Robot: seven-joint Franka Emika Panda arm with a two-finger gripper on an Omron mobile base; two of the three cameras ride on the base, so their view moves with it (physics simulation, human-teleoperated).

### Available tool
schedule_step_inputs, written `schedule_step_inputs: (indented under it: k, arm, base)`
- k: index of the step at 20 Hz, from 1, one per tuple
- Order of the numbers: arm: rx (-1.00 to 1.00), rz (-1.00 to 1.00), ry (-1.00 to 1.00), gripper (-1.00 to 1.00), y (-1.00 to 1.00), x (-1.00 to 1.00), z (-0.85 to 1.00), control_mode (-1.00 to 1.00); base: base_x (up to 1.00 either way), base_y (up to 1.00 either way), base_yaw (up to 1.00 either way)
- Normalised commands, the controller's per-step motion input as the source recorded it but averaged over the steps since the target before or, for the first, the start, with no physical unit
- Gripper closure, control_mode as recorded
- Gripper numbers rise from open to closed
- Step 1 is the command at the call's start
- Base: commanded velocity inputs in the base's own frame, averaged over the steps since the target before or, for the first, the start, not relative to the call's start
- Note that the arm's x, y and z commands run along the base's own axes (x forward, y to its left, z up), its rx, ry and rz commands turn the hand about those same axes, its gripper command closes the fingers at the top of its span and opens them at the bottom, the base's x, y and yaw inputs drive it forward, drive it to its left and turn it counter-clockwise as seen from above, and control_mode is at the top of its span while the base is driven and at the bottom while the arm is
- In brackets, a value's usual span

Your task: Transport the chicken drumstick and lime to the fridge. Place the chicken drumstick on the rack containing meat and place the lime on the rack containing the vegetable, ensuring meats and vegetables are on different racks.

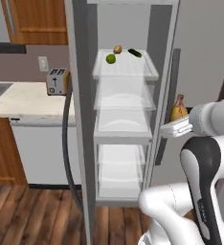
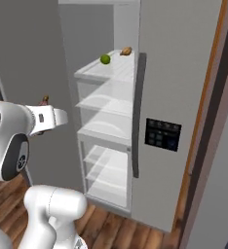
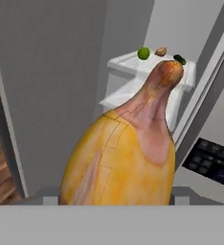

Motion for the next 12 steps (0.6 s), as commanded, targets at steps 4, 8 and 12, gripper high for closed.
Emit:
schedule_step_inputs:
  k: [4, 8, 12]
  arm:
    - [0.00, 0.00, 0.00, 1.00, 0.00, 0.00, 0.00, 1.00]
    - [0.00, 0.00, 0.00, 1.00, 0.00, 0.00, 0.00, 1.00]
    - [0.00, 0.00, 0.00, 1.00, 0.00, 0.00, 0.00, 1.00]
  base:
    - [0.70, -0.13, 0.01]
    - [0.95, 0.04, 0.00]
    - [1.00, 0.06, 0.00]
